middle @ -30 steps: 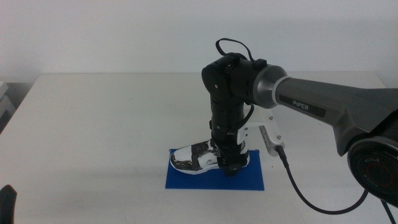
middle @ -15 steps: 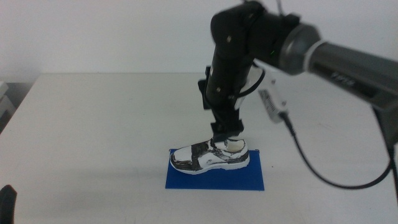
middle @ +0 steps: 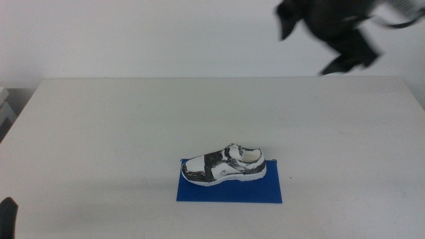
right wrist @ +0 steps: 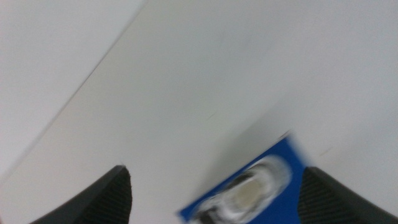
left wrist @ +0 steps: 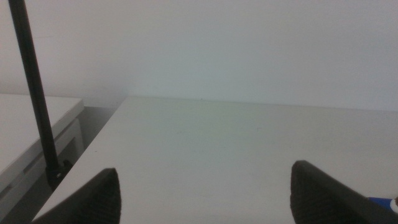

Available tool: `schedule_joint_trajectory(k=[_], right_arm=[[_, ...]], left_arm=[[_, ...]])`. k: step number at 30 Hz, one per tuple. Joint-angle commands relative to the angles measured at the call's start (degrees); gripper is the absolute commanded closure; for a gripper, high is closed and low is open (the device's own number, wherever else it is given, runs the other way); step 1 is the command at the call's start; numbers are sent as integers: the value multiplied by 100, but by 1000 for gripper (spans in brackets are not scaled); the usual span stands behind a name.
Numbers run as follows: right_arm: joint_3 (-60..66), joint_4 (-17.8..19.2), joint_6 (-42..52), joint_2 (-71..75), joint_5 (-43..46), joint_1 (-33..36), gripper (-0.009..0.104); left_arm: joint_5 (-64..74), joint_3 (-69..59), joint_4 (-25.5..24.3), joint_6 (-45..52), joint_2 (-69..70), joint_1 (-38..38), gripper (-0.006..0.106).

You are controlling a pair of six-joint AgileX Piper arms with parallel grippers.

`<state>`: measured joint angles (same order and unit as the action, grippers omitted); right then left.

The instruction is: Use one arm to grab the shoe from the table and place it on the mat.

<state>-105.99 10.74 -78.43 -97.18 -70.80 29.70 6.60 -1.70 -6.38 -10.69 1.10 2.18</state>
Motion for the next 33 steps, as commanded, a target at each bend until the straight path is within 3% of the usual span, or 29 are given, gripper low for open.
schedule_joint_trajectory(k=[1, 5, 8, 10, 15, 17, 19, 23, 25, 28, 33], right_arm=[[245, 71, 1017, 736, -291, -271, 3], [1284, -510, 2119, 1626, -265, -776, 3], [2177, -533, 2452, 2331, -215, -1063, 3], [2708, -480, 2203, 2810, 140, -1275, 3], [3977, -166, 2170, 3890, 930, -1588, 3], [4449, -57, 2807, 4265, 1379, -1655, 3], [4942, -180, 4001, 4674, 1994, -1724, 3], [5920, -984, 6856, 5476, 3221, -1808, 3], [6485, -1359, 7843, 5912, 3890, -1808, 3], [7296, -1491, 7911, 6583, 4785, -1808, 3], [8486, -1220, 7548, 7512, 5951, -1808, 3]], left_arm=[[-467, -29, 22, -17, 39, -27, 7], [-467, -29, 22, -17, 39, -27, 7], [-467, -29, 22, -17, 39, -27, 7], [-467, -29, 22, -17, 39, -27, 7], [-467, -29, 22, -17, 39, -27, 7], [-467, -29, 22, -17, 39, -27, 7], [-467, -29, 22, -17, 39, -27, 7], [-467, -29, 22, -17, 39, -27, 7], [-467, -29, 22, -17, 39, -27, 7], [-467, -29, 22, -17, 39, -27, 7], [-467, -29, 22, -17, 39, -27, 7]])
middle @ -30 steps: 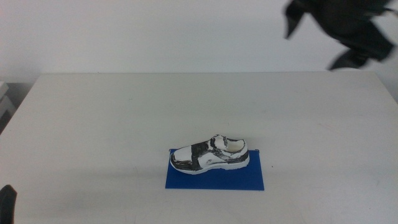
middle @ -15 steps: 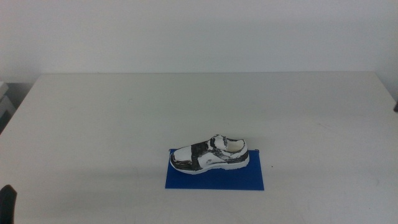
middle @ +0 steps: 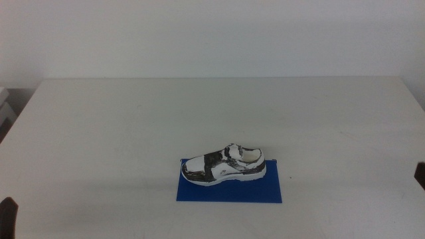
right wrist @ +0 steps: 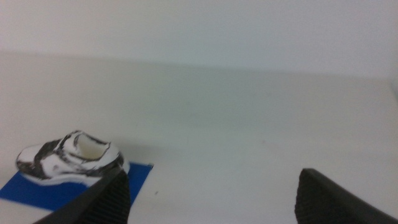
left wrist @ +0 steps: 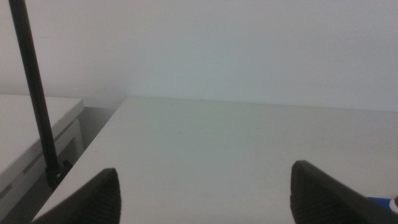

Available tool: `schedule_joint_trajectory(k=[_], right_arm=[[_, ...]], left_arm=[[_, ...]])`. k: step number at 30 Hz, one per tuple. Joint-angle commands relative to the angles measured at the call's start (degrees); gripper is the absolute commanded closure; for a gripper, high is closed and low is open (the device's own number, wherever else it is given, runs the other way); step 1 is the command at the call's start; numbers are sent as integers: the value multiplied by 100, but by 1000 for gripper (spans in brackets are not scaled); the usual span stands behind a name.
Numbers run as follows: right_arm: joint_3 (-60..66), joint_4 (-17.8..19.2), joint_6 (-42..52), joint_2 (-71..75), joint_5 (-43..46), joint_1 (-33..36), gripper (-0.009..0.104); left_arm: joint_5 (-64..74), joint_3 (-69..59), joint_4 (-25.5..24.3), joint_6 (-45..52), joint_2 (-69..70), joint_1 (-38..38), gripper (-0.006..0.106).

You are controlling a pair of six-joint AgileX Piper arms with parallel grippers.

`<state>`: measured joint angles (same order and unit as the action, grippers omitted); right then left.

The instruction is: Use one arm to grab the shoe from the table and place it on the mat.

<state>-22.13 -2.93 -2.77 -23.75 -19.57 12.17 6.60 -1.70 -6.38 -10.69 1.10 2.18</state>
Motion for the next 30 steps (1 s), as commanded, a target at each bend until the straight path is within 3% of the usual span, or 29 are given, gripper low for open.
schedule_joint_trajectory(k=[1, 6, 9, 14, 27, 30], right_arm=[[288, 232, -12, 329, 1002, -55, 3], [930, 106, -110, 905, 1856, -55, 3], [1226, 219, 110, 1043, 2079, -117, 3], [1662, 261, 163, 1051, 2088, -430, 3], [2086, 293, 118, 1125, 1957, -479, 3], [2217, 500, 365, 1564, 1957, -746, 3]], left_arm=[[-467, -29, 22, -17, 39, -27, 7], [-467, -29, 22, -17, 39, -27, 7], [-467, -29, 22, -17, 39, -27, 7], [-467, -29, 22, -17, 39, -27, 7], [-467, -29, 22, -17, 39, -27, 7], [-467, -29, 22, -17, 39, -27, 7]])
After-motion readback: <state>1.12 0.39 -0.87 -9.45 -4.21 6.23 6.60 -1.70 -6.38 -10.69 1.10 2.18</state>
